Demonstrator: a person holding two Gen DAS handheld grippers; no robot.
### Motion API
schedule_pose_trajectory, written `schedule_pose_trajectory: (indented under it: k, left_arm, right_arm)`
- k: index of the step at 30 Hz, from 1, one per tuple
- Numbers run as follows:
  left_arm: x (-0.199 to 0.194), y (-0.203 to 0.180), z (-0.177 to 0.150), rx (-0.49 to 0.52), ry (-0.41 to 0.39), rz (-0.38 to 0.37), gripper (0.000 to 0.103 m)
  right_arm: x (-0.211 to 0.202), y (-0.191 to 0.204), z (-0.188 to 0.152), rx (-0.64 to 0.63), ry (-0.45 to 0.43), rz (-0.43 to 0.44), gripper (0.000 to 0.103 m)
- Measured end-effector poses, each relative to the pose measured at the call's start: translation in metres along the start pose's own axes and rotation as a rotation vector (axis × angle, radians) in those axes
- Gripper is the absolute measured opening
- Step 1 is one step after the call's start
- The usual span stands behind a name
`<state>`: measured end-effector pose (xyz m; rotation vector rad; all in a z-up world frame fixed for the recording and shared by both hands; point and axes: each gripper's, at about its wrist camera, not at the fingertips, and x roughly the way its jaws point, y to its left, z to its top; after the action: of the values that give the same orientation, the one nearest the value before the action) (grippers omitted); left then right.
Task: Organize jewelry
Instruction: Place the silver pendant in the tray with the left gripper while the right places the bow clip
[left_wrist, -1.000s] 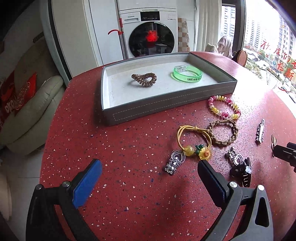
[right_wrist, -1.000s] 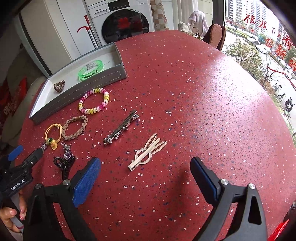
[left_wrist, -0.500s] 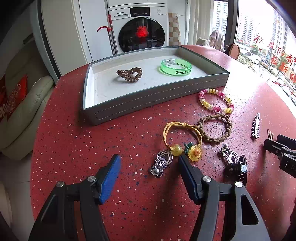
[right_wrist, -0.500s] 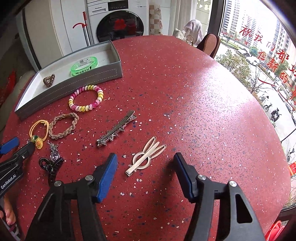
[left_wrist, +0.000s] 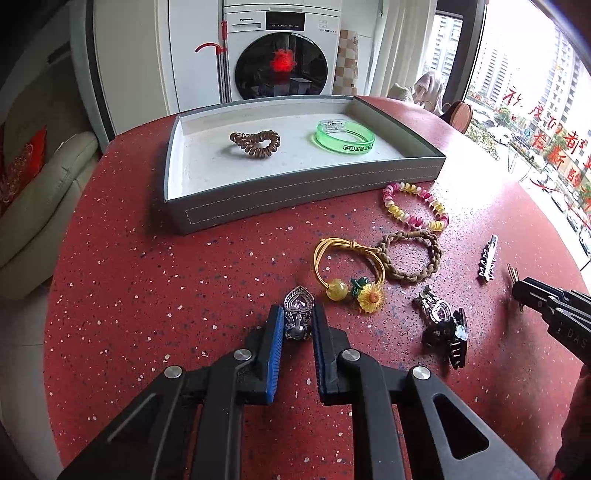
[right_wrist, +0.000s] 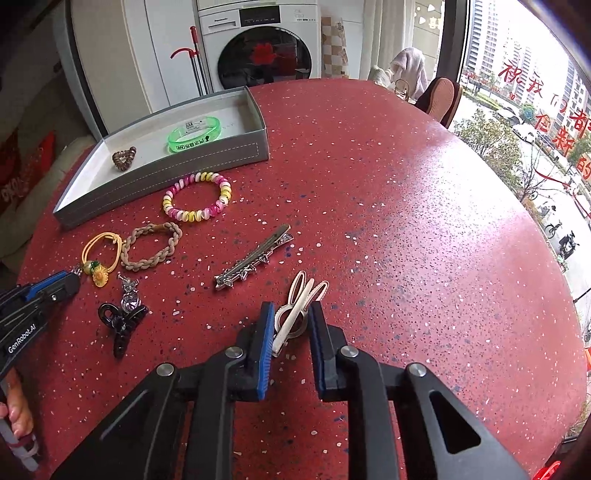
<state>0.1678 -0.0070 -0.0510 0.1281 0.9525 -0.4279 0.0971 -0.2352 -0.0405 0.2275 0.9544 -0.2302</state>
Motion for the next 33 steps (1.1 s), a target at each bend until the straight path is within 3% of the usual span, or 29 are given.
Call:
schedule_pose_trajectory:
  k: [6, 17, 26, 33]
  left_arm:
    - [-0.013, 0.004, 0.001, -0.045, -0.025, -0.025, 0.034]
    - [-0.036, 0.013, 0.013, -0.104, -0.077, -0.038, 0.034]
    - [-0.043, 0.022, 0.045, -0.135, -0.13, -0.008, 0.034]
    - [-0.027, 0.036, 0.083, -0.169, -0.133, 0.006, 0.034]
  right_arm:
    - [-0.016, -0.013, 0.005, 0.034, -0.045, 0.106, 0.02]
    - [-0.032, -0.004, 0.026, 0.014, -0.074, 0.201, 0.02]
    - [-0.029, 0.024, 0.076, -0.071, -0.098, 0.279, 0.02]
    - [-0.01, 0.052, 0.124, -0.138, -0.099, 0.306, 0.02]
